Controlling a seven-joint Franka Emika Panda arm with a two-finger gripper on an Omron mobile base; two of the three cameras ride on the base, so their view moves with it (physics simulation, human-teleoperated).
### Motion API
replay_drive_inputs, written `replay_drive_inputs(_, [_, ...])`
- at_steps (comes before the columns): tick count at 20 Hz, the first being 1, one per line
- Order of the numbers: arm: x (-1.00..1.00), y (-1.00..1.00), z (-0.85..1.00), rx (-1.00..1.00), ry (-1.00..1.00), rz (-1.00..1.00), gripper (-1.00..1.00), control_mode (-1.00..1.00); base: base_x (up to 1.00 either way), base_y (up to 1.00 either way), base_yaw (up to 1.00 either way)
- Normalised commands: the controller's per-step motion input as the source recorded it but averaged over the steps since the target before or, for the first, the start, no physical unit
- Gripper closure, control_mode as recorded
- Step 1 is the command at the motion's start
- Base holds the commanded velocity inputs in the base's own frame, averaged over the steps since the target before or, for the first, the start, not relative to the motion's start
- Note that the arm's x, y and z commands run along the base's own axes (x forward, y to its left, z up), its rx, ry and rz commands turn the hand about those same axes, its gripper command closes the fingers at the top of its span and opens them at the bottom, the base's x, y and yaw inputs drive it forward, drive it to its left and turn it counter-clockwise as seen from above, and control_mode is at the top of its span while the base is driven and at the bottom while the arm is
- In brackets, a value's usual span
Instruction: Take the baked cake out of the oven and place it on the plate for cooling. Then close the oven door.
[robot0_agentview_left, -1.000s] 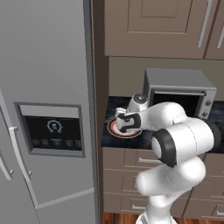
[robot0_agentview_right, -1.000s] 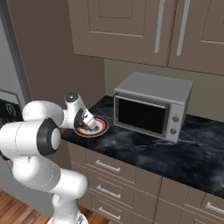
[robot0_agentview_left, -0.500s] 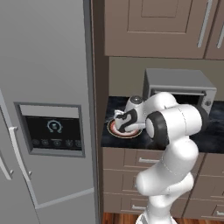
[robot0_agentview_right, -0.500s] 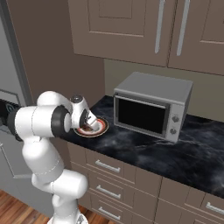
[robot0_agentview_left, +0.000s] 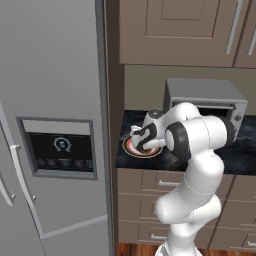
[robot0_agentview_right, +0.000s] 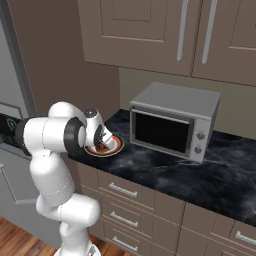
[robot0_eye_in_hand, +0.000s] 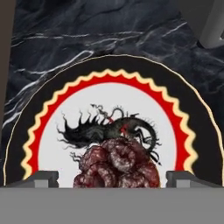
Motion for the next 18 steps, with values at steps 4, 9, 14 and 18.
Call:
replay_drive_inputs(4, [0.06, 0.0, 0.06, 0.0, 0.0, 0.0, -1.0, -1.0, 0.0, 0.0, 0.0])
replay_drive_inputs(9, [-0.15, -0.05, 0.78, 0.04, -0.13, 0.0, -1.0, -1.0, 0.0, 0.0, 0.0])
replay_drive_inputs(14, [-0.32, -0.26, 1.0, 0.07, -0.08, 0.01, -1.0, -1.0, 0.0, 0.0, 0.0])
replay_drive_inputs(18, [-0.7, -0.37, 1.0, 0.01, 0.02, 0.01, -1.0, -1.0, 0.0, 0.0, 0.0])
